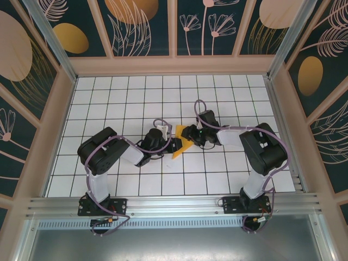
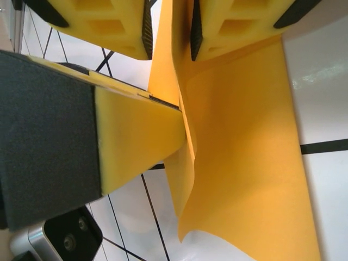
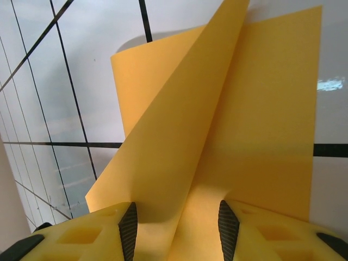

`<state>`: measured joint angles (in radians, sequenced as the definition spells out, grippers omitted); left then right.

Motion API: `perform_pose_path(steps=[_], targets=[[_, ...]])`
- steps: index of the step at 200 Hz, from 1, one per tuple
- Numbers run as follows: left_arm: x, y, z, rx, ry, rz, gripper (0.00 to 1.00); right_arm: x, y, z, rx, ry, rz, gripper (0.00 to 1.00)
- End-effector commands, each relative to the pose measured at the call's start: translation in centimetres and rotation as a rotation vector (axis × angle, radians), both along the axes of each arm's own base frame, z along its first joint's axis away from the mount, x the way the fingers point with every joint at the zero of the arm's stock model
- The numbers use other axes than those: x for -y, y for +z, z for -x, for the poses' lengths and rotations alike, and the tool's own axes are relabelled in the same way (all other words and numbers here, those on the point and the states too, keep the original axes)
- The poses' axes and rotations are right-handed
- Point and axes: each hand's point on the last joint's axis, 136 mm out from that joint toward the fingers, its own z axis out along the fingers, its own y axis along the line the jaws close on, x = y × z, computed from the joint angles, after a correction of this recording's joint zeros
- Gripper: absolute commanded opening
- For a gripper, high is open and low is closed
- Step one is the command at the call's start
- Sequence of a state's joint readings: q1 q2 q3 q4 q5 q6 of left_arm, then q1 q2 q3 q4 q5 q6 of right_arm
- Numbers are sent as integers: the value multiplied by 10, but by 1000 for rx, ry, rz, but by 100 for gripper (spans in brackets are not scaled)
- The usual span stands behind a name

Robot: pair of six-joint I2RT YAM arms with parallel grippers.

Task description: Fold a paper plane with a square sheet of paper (pick it up from the middle)

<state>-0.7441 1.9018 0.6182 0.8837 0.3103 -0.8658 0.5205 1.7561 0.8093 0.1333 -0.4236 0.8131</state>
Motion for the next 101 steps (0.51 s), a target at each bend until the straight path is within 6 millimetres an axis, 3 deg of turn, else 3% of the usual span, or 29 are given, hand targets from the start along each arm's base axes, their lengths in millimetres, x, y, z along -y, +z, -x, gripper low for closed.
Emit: perform_pose_path(steps=[1,54,90,93,101], targets=[[-14,1,1,-22,31,-33,34,16,-33,9,-83,-42,120,48],[-29,2,-1,-33,73,-103,39,24,-44,12,-121,-63,180,48],[-28,23,-6,33,74,-85,37,27,-48,12,-135,-75,206,50],[-28,35,-8,62,75,-68,37,27,-48,12,-138,-76,207,50],[-28,44,-9,93,75,-61,36,27,-48,13,-141,-75,212,50]])
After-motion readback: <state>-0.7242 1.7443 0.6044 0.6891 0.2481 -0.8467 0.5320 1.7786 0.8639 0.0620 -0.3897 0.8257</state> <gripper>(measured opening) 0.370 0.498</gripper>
